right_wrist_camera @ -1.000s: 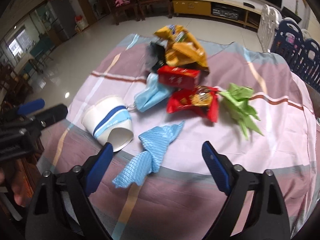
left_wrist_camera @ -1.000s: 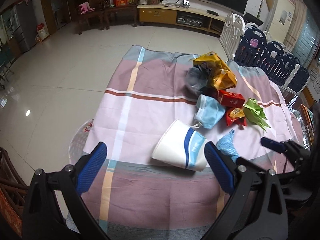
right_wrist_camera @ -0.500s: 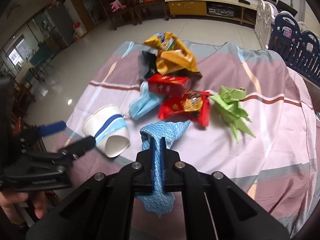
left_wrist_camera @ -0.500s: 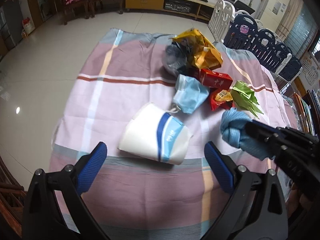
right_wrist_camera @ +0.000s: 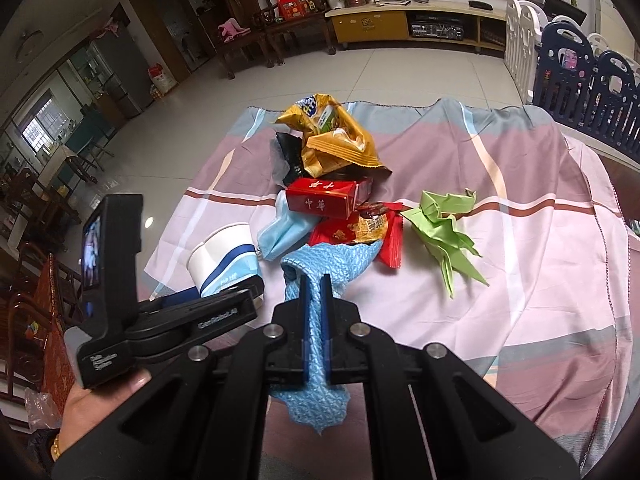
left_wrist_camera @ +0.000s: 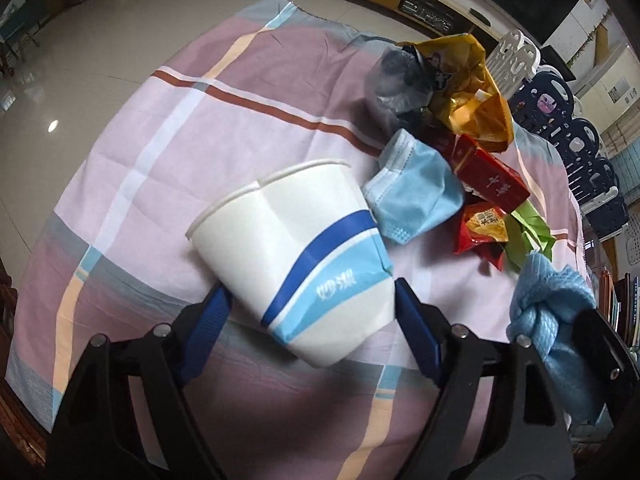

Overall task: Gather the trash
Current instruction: 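Bin the white paper cup with the left tool while the right tool holds the cloth, then carry the blue cloth with the right tool to the wastebasket and release, then reach the left tool to the blue face mask and grasp it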

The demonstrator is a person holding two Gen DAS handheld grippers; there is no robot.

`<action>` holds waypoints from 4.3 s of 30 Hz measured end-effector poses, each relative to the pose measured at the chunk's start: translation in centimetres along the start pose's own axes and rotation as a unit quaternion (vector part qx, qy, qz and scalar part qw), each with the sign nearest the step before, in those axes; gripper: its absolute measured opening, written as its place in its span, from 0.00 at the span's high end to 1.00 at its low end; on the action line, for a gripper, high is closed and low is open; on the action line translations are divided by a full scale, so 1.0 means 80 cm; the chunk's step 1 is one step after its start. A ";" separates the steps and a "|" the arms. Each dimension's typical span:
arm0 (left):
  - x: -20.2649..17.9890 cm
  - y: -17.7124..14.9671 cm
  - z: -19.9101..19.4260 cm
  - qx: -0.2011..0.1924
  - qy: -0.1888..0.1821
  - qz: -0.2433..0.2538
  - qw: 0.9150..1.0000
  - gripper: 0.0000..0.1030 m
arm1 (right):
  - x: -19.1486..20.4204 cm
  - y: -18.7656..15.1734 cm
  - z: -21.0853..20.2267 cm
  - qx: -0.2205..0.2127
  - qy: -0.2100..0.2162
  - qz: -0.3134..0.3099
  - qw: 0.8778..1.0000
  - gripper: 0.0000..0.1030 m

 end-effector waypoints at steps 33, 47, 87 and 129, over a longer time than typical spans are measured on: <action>-0.033 0.009 -0.116 -0.104 -0.037 0.167 0.980 0.30 | -0.024 -0.006 -0.031 -0.020 -0.027 0.010 0.999 0.95; -0.032 0.005 -0.112 -0.101 -0.037 0.174 0.979 0.30 | -0.026 -0.006 -0.032 -0.020 -0.027 0.012 0.999 0.95; 0.360 0.152 -0.320 -0.347 -0.065 -0.195 0.915 0.12 | 0.342 -0.007 0.101 0.011 0.164 -0.142 0.976 0.95; -0.056 0.026 -0.065 -0.079 -0.043 0.277 0.957 0.07 | -0.073 0.022 -0.064 -0.071 -0.088 0.008 0.993 0.14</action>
Point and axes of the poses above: each gripper's, at about its wrist camera, not at the fingertips, and z roughly the way its jaws point, x to its left, y to its top, the point moved 9 cm from there along z, roughly the way its jaws point, and after that the axes turned 3 degrees about -x, right-handed, at the moved point
